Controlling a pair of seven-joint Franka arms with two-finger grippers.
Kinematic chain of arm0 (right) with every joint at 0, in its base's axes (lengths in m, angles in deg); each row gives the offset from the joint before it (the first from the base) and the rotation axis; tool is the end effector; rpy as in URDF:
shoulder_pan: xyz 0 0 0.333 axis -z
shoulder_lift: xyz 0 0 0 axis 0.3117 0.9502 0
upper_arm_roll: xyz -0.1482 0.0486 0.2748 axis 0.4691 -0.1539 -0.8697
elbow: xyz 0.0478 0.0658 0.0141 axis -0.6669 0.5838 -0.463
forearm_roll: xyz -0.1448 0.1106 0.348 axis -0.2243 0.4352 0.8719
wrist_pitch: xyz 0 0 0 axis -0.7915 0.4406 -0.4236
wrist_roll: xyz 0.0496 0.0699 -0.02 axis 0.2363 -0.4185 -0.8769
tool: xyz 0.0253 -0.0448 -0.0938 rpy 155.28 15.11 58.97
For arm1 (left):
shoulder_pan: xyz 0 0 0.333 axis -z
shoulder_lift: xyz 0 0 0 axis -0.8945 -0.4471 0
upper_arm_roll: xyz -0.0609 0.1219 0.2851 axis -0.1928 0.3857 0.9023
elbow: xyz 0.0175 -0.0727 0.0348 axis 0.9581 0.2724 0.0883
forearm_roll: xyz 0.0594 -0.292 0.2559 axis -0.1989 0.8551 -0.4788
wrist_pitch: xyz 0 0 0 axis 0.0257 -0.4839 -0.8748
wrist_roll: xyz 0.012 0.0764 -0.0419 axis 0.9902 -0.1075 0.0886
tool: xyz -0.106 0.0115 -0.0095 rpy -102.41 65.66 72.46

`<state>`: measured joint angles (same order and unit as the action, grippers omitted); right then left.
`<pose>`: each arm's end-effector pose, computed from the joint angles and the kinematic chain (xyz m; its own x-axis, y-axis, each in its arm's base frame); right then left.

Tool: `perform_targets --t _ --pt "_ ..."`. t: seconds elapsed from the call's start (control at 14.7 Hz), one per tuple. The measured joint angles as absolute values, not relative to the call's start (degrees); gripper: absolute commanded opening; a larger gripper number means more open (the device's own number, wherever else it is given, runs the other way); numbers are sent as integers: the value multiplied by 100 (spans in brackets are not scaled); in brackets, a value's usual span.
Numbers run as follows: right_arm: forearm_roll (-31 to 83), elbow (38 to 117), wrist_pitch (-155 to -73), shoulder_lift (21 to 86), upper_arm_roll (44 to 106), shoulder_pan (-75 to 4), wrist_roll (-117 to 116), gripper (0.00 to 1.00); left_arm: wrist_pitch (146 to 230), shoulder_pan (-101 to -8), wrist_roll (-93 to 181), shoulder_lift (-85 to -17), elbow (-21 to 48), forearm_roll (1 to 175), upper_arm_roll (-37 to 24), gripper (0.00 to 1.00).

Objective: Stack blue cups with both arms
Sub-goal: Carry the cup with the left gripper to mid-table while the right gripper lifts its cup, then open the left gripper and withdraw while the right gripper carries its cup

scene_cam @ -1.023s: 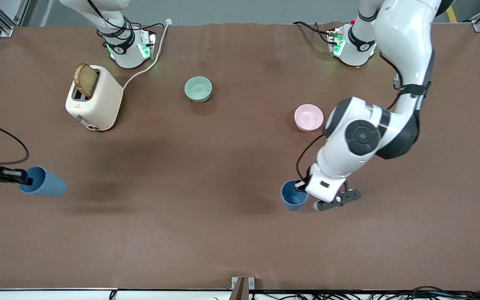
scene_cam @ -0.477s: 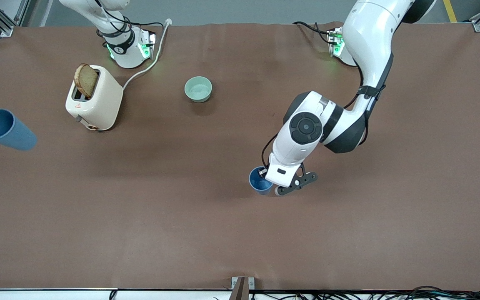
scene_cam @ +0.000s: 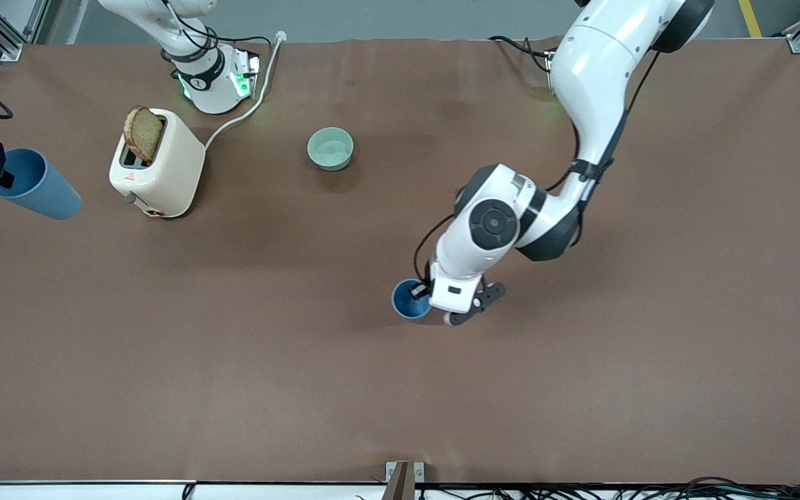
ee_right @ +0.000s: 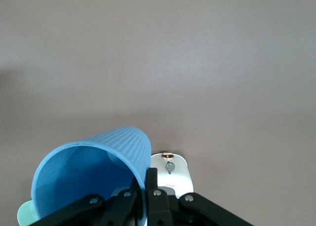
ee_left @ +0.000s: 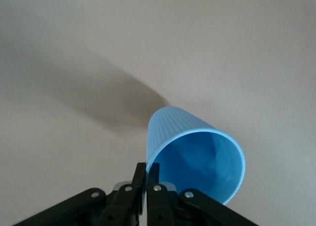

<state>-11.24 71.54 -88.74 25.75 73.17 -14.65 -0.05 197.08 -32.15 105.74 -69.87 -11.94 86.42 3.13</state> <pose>0.5294 -0.0662 0.6357 0.9991 -0.0397 0.0132 -0.0397 -0.9992 -0.0010 0.5965 -0.4678 0.3000 0.8200 0.5526 -0.1494 0.5723 -0.7960 0.1970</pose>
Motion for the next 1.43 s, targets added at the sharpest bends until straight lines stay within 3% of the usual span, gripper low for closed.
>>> perform_targets --t 0.27,0.41,0.48,0.55,0.95,1.09,1.43 --pt "-1124 7055 -8900 2547 7317 -1465 -4 2 19754 -2829 11097 -7028 -1195 8741 314 5" --pt "-1124 7041 -8903 2545 7317 -1465 -4 2 19754 -2761 11226 -7041 -1193 8745 315 49" --pt "-1124 7041 -8903 2546 7317 -1465 -4 2 19752 -2757 11242 -7060 -1189 8745 315 81" --pt "-1122 7041 -8902 2546 7316 -1465 -4 1 19752 -2757 11242 -7090 -1185 8745 317 100" --pt "-914 6985 -8556 2545 7325 -1460 16 0 19640 -2811 11183 -6910 -1332 8081 390 100" --pt "-900 6959 -8536 2545 7331 -1458 22 0 19400 -3000 10921 -6523 -1396 7446 409 100" --pt "-792 6956 -8521 2562 7160 -1483 324 0 17876 -4020 8562 -5229 -1425 6941 428 100"
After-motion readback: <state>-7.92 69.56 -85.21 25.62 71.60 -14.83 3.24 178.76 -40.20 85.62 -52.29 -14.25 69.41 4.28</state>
